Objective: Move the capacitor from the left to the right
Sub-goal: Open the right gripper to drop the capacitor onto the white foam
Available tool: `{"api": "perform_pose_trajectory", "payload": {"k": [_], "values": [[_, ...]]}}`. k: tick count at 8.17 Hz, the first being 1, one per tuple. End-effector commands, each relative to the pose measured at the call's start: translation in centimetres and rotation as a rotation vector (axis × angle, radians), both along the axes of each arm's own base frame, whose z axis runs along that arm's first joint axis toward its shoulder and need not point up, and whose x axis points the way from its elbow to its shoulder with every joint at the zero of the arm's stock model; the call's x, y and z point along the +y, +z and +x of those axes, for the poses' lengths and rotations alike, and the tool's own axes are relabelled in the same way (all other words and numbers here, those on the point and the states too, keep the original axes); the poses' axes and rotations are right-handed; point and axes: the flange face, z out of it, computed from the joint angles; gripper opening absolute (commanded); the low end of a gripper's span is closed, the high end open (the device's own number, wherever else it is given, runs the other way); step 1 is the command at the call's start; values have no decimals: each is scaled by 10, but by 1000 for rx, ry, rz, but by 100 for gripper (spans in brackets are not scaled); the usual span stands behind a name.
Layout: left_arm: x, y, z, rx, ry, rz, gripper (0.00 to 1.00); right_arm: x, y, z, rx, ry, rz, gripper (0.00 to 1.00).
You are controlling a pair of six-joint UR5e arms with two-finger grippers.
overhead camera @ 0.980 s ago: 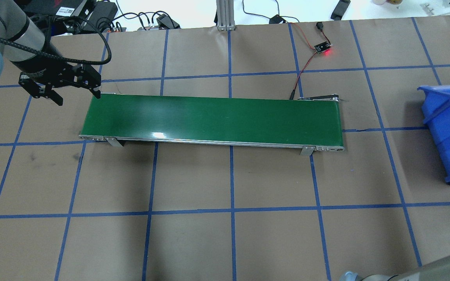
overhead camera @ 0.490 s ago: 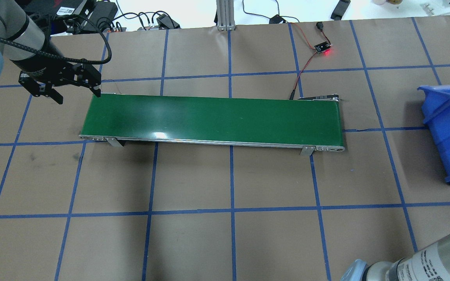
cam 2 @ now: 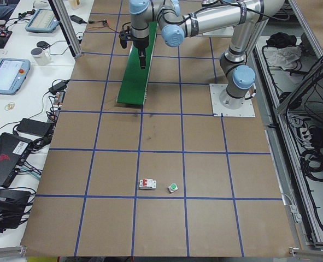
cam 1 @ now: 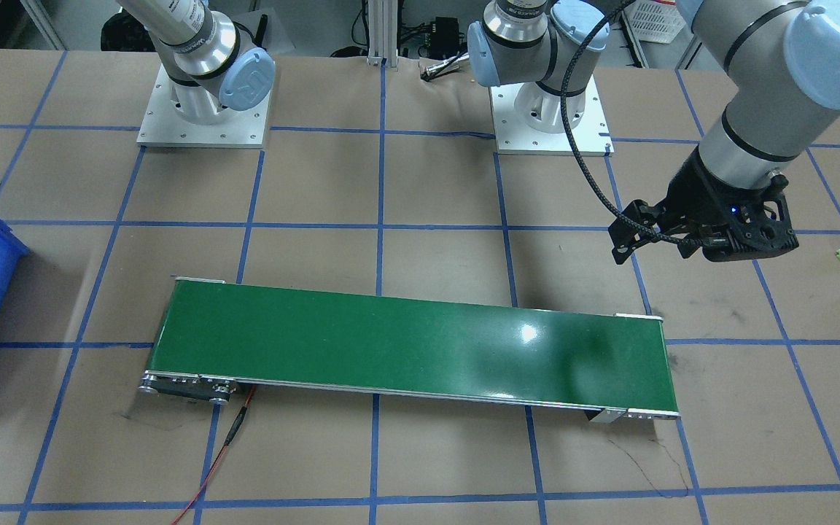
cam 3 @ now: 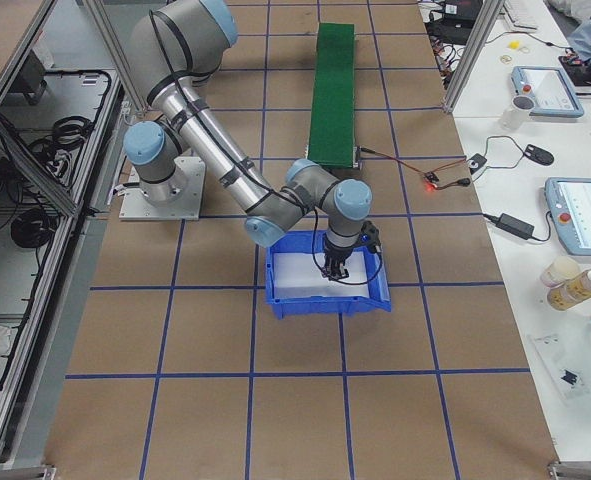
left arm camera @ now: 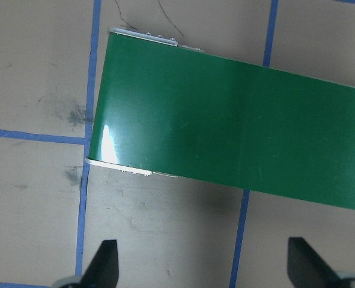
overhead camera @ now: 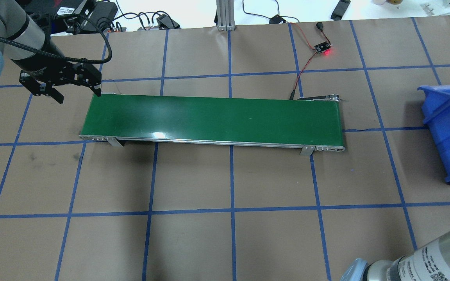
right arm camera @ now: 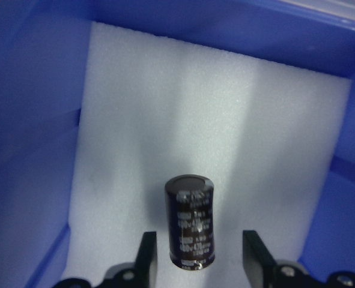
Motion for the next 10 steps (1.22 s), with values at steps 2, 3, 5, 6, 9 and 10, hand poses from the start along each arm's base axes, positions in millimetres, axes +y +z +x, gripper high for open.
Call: {"api": "perform_pose_trajectory", "payload": {"k": [2, 3, 5, 6, 9, 10], "values": [[-3, -3, 2, -7, -64, 3, 100, 27, 118, 51, -51, -3, -67, 100], [-2, -2, 2, -9, -66, 4, 100, 34, 156, 98, -80, 6, -62, 100], [0, -4, 2, -8, -66, 7, 100, 30, 195, 192, -91, 106, -48, 100], [0, -5, 2, -8, -66, 8, 100, 24, 207, 241, -93, 72, -27, 100], [2, -2, 1, -9, -66, 4, 100, 37, 229, 439, -19, 17, -45, 100], [2, -2, 1, -7, -66, 3, 100, 50, 232, 492, -15, 14, -64, 100]]}}
